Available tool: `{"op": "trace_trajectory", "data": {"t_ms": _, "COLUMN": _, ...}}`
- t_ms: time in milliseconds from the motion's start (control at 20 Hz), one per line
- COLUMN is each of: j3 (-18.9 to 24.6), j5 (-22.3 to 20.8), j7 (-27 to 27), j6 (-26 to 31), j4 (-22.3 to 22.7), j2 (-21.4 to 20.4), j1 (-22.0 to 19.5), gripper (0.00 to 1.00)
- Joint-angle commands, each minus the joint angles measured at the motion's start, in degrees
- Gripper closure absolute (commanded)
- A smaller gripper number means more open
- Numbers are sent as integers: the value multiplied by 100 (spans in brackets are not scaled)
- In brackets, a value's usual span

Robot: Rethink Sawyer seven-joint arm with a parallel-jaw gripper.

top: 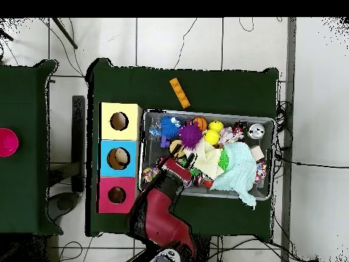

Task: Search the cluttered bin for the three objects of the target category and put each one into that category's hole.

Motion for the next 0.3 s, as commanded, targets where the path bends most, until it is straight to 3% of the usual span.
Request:
{"op": "trace_trajectory", "data": {"t_ms": 50, "j3": -88, "j5": 159, "j7": 682, "j6": -313, "j4": 80, "j2": 86, "j1": 113, "gripper": 0}}
{"op": "trace_trajectory", "data": {"t_ms": 300, "j3": -54, "j5": 273, "j7": 830, "j6": -230, "j4": 22, "j2": 160, "j1": 228, "gripper": 0}}
